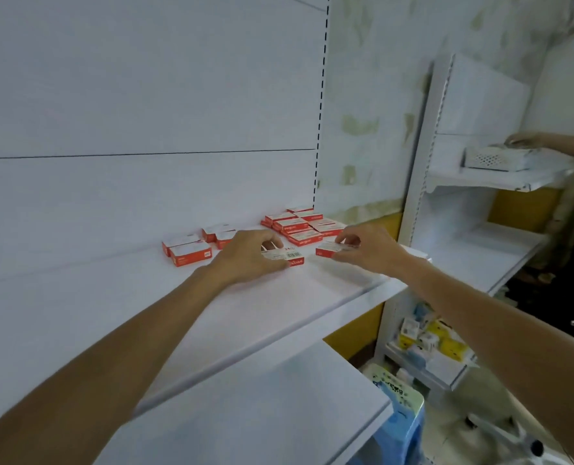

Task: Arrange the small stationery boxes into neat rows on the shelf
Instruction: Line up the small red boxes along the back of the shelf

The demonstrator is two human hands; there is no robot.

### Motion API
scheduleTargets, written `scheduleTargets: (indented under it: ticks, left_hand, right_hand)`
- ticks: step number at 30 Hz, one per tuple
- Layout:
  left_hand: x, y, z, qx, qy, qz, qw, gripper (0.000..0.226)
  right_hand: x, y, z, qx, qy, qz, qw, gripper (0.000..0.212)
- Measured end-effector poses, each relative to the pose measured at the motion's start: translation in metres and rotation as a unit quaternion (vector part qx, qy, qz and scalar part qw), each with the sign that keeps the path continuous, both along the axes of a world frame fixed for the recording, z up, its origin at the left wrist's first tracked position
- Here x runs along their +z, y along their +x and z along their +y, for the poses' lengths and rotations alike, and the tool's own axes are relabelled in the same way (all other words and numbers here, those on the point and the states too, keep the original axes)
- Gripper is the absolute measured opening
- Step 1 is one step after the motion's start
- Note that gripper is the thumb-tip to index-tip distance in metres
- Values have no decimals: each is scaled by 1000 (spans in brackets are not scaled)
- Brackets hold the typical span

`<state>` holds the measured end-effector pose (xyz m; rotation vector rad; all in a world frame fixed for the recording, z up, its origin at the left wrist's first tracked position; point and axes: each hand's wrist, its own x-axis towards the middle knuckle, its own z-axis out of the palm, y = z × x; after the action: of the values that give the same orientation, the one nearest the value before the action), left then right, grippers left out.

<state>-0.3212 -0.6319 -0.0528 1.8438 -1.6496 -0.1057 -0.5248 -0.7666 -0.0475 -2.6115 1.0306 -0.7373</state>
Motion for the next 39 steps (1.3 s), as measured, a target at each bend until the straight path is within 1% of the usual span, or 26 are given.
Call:
scheduleTargets:
  ticks: [4, 7, 9, 12, 15, 19, 25, 28, 29, 31, 33, 35, 39]
  left_hand:
    - [8, 14, -34, 9, -12, 12, 1000, 24]
    - [7, 21, -53, 18, -13, 25, 999, 28]
    - [8, 25, -66, 31, -20, 27, 999, 26]
    - [10, 31, -87, 66, -26, 28, 997, 27]
    - [11, 38, -105, 117, -31, 26, 992, 25]
    - [15, 36, -130, 170, -40, 16, 985, 23]
    - [29, 20, -167, 211, -80, 15, 974, 23]
    - [23, 17, -179, 238, -73, -3, 968, 27]
    - [18, 18, -182, 252, -66, -8, 966, 28]
    - [9, 21, -188, 270, -19, -13, 963, 30]
    - [0, 23, -193, 271, 25, 6, 962, 32]
    - [-3, 23, -197, 279, 34, 8, 960, 34]
    - [4, 21, -190, 287, 38, -56, 956, 38]
  right_hand:
    - [8, 23, -36, 13, 3, -60, 998, 28]
    - [6, 38, -67, 23, 23, -52, 998, 30]
    - [8, 53, -89, 33, 37, -60, 997, 31]
    - [10, 77, -122, 63, 25, -60, 996, 32]
    - [13, 97, -159, 111, 20, -80, 990, 32]
    - [18, 115, -206, 169, 10, -62, 984, 33]
    - [28, 140, -237, 243, 4, -27, 970, 20]
    - [22, 148, -243, 262, 2, -25, 965, 14]
    - [17, 151, -244, 264, 4, -12, 964, 13]
    - [9, 153, -243, 268, 19, 25, 963, 15]
    - [5, 154, -242, 266, 25, 43, 963, 18]
    - [10, 155, -241, 257, 4, 51, 965, 21]
    - [19, 157, -233, 267, -48, 20, 962, 24]
